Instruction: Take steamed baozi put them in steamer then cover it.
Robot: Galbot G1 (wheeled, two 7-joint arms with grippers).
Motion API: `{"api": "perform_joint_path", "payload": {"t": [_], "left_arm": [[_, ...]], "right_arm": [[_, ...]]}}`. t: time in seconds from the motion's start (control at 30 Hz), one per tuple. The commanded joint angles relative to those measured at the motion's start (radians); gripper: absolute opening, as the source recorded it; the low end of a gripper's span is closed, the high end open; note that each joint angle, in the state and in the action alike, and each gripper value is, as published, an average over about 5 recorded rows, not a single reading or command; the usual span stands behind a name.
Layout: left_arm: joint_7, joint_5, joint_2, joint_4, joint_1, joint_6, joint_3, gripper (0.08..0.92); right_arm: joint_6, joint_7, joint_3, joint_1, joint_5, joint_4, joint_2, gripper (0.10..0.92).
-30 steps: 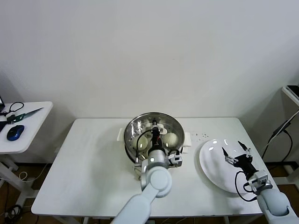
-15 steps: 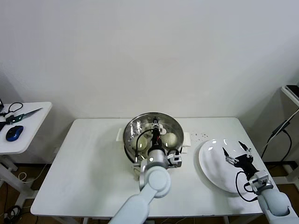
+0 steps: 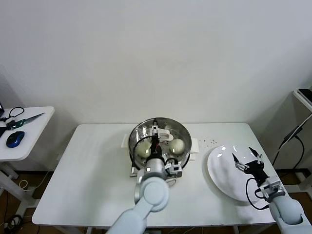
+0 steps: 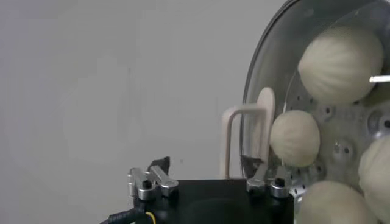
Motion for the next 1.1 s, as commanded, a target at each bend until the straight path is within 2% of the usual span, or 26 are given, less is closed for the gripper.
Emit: {"api": "perform_joint_path", "payload": {"t": [0.03,0.2,0.4,0.57,0.67,0.77,0.87,1.0,1.1], "left_arm": [[-0.015,-0.091,0.094,-0.173,0.095,0.050,-0.024,0.789],[-0.059,-0.170,0.120,-0.257,0.124,0.042,-0.052,0.821],[-0.149,-0.255,0.160,-0.369,0.233,-0.010,-0.138,0.823],[-0.299,-0.389,0.218,-0.411,0.303,-0.067,-0.244,0.823],[-0.405,-0.570,0.245,-0.416,0.365,-0.138,-0.328,0.823],[-0.512,-0.781,0.228,-0.418,0.460,-0.259,-0.457,0.823],[-0.568,-1.011,0.181,-0.417,0.558,-0.395,-0.594,0.823],[-0.577,-1.283,0.116,-0.401,0.667,-0.547,-0.741,0.823],[-0.570,-1.438,0.081,-0.352,0.706,-0.641,-0.812,0.823]], "right_arm": [[-0.050,-0.006,0.010,0.005,0.053,0.018,-0.004,0.823],[-0.053,-0.003,0.009,0.003,0.069,0.028,-0.004,0.823],[-0.048,-0.004,0.008,-0.002,0.066,0.034,0.001,0.823],[-0.043,-0.004,0.006,-0.003,0.064,0.037,0.007,0.823],[-0.038,-0.005,0.006,-0.005,0.058,0.040,0.010,0.823],[-0.032,-0.007,0.007,-0.008,0.054,0.045,0.014,0.823],[-0.028,-0.008,0.008,-0.016,0.057,0.054,0.017,0.823],[-0.023,-0.011,0.010,-0.028,0.060,0.063,0.023,0.823],[-0.018,-0.016,0.013,-0.036,0.067,0.066,0.029,0.823]]}}
